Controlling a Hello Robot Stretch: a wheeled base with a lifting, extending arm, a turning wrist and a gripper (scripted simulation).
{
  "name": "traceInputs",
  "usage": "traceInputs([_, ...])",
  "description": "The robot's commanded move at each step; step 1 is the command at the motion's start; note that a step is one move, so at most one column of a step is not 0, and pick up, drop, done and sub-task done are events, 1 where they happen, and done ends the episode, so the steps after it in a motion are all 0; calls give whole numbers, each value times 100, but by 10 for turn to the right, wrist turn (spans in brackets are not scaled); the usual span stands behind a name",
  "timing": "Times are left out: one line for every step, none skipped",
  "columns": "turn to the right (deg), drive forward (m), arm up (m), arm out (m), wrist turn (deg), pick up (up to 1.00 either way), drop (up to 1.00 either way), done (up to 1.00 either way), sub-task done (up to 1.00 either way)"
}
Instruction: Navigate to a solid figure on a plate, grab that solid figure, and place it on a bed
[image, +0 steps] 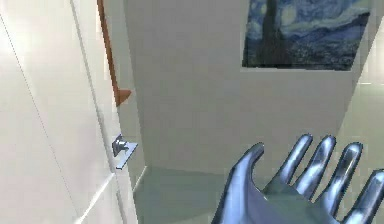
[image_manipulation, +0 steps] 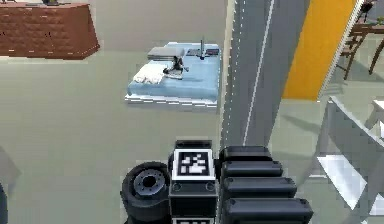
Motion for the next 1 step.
traceInputs([60,0,0,0,0,0,0,0,0])
